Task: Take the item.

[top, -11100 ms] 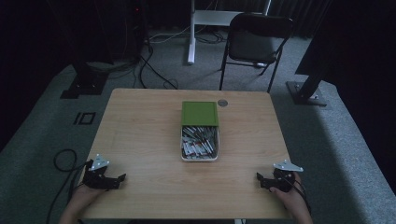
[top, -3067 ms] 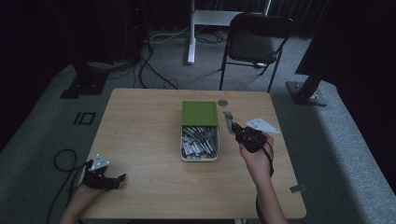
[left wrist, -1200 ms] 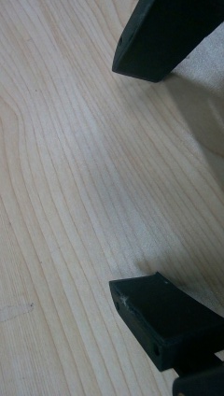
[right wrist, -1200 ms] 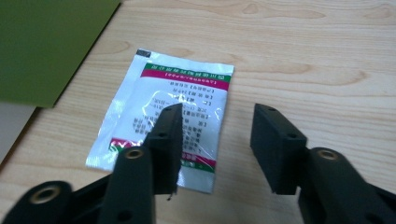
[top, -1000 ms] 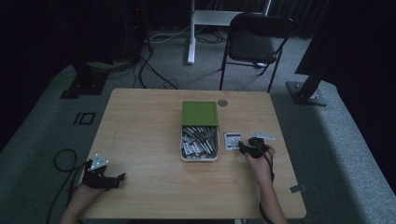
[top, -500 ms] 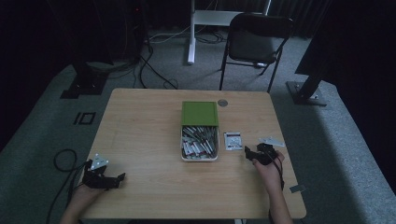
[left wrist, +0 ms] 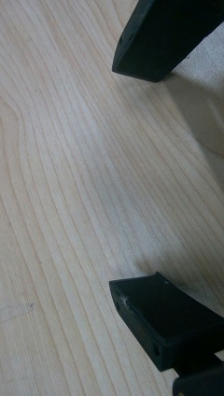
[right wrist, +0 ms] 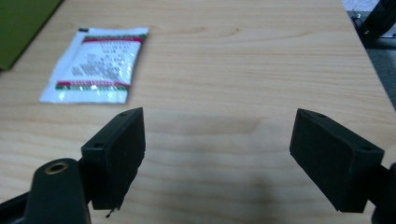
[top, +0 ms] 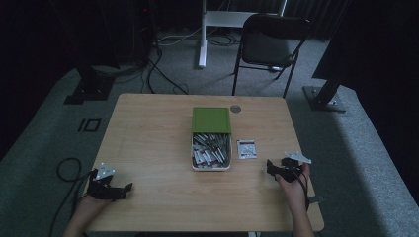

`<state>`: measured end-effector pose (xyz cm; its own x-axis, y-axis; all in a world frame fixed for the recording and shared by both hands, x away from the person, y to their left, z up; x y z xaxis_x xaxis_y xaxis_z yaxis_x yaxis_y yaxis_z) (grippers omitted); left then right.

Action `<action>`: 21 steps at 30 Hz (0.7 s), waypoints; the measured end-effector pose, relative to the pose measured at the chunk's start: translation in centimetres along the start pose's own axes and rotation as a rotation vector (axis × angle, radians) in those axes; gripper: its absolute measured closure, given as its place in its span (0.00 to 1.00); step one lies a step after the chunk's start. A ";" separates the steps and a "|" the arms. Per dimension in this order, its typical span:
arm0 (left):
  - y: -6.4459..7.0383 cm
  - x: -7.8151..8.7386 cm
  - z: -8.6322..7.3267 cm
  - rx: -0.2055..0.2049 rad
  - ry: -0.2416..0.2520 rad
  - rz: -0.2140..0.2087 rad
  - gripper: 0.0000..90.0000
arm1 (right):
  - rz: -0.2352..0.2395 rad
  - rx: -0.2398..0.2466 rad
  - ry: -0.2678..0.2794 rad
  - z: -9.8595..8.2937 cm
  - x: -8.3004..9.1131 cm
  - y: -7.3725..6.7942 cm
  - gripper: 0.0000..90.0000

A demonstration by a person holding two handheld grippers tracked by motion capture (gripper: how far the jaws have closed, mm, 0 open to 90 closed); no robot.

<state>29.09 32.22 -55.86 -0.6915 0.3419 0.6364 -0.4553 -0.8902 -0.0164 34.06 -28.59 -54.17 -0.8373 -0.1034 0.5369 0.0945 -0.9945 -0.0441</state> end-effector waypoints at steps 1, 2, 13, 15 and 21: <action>0.0 0.0 0.0 0.000 0.001 0.000 0.02 | -0.005 0.003 0.000 -0.1 0.1 0.1 0.20; 0.0 0.0 0.0 0.000 0.000 0.000 0.02 | -0.014 0.003 0.002 -0.2 0.3 0.2 0.20; 0.0 0.0 0.0 0.000 0.002 0.000 0.02 | -0.108 -0.007 0.012 -1.3 2.2 0.9 0.16; 0.0 0.0 0.0 0.000 0.002 0.000 0.02 | -0.112 -0.013 0.020 -1.6 2.4 1.0 0.16; 0.0 0.0 0.0 0.000 0.002 0.000 0.02 | -0.117 -0.004 0.016 -2.4 3.0 1.2 0.16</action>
<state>29.09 32.21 -55.87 -0.6925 0.3425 0.6349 -0.4555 -0.8901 -0.0166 30.39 -30.11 -54.63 -0.8511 0.0136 0.5248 -0.0070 -0.9999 0.0146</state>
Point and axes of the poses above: each handheld gripper's, and its own axes: x roughly backward along the jaws, z roughly out of its top, y roughly to its right, the point moved 1 cm from there along -x, roughly forward along the jaws, and after that the axes turned 7 degrees about y, right-handed, at the moved point
